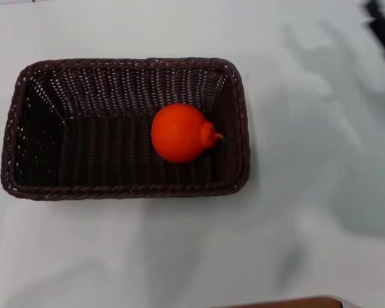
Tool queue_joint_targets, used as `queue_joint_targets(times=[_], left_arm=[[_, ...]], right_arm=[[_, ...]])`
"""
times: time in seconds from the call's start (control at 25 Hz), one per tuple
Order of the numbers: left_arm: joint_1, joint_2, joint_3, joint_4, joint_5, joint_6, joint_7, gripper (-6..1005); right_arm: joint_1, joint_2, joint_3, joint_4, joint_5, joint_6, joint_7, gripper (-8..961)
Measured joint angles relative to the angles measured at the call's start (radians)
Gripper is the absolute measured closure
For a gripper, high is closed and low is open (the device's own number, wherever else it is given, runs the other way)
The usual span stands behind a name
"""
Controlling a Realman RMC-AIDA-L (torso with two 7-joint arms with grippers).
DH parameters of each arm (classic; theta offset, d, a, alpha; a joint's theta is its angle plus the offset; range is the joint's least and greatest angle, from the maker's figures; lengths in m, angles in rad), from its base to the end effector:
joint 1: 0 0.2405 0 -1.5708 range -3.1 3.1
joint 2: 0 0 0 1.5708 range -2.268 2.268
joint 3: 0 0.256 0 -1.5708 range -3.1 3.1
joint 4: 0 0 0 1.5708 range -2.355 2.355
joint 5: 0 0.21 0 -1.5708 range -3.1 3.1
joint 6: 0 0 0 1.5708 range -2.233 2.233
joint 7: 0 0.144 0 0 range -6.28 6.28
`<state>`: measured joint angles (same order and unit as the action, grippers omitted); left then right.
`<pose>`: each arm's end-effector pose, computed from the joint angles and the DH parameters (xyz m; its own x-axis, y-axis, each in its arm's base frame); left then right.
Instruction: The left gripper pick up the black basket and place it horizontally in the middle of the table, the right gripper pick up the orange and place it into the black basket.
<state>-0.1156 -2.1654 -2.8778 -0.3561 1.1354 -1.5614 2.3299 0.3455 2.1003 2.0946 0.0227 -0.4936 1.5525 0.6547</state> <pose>-0.3890 0.2063 0.0742 0.4510 -0.2445 0.8584 0.8808 -0.0334 -0.4723 0.3312 0.2766 0.0111 -0.3576 -0.1495 0.9218 0.8753 0.2904 0.3867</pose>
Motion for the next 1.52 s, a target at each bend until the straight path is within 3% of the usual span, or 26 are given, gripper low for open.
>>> queue_joint_targets(times=[0.2, 1.52], left_arm=[[0.018, 0.0, 0.0, 0.016, -0.031, 0.023, 0.003, 123], [-0.003, 0.0, 0.0, 0.057, -0.052, 0.043, 0.006, 123]], right_arm=[[-0.028, -0.005, 0.033, -0.043, 0.096, 0.048, -0.018, 56], [0.038, -0.004, 0.037, -0.011, 0.095, 0.009, -0.032, 56]])
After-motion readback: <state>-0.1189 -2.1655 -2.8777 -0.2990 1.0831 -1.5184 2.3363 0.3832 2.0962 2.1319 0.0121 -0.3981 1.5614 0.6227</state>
